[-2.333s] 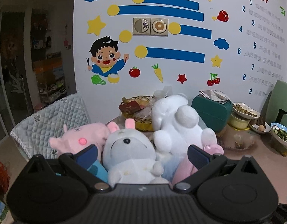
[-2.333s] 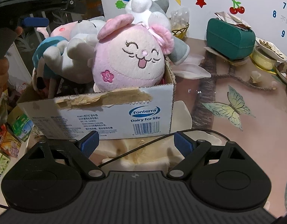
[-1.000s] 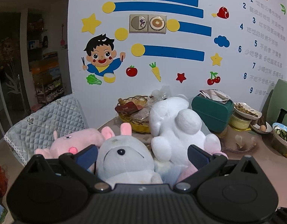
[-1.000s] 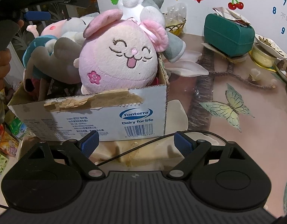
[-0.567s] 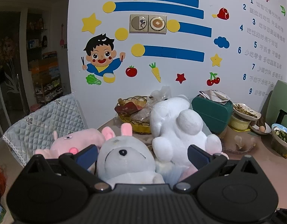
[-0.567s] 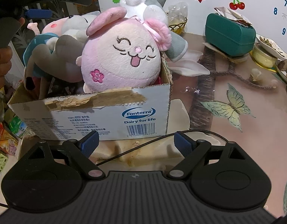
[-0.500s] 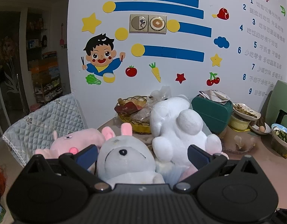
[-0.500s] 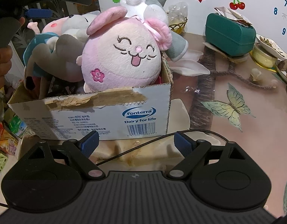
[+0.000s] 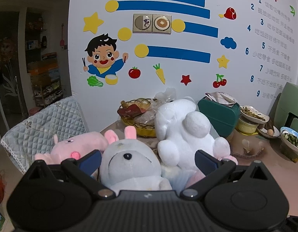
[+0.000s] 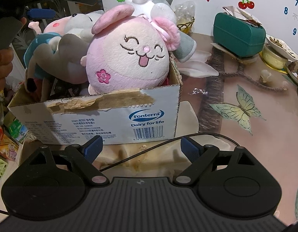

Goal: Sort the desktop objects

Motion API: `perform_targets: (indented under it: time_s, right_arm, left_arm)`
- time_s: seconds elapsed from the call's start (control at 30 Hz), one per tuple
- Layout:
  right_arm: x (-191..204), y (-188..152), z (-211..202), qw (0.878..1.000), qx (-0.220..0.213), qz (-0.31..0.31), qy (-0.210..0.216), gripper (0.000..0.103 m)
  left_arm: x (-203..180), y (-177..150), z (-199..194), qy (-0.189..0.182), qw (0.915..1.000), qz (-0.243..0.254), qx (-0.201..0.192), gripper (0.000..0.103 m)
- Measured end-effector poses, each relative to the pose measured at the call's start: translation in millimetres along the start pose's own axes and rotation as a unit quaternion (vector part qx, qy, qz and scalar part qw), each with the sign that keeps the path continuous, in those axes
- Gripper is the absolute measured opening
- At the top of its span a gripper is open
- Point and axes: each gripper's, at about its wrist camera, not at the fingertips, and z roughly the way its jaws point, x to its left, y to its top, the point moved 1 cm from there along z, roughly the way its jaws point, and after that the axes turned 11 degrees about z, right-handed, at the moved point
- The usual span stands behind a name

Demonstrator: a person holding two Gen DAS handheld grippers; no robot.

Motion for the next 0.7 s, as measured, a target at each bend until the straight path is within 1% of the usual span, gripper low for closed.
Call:
perform_targets:
  time_s: [0.7]
  right_arm:
    - [-0.1, -1.1, 2.2, 1.000, 0.005, 0.001, 0.001, 0.103]
  left_arm:
    - [-1.5, -1.7, 4.3, -0.002, 1.0000, 0.001, 0.007, 0.103]
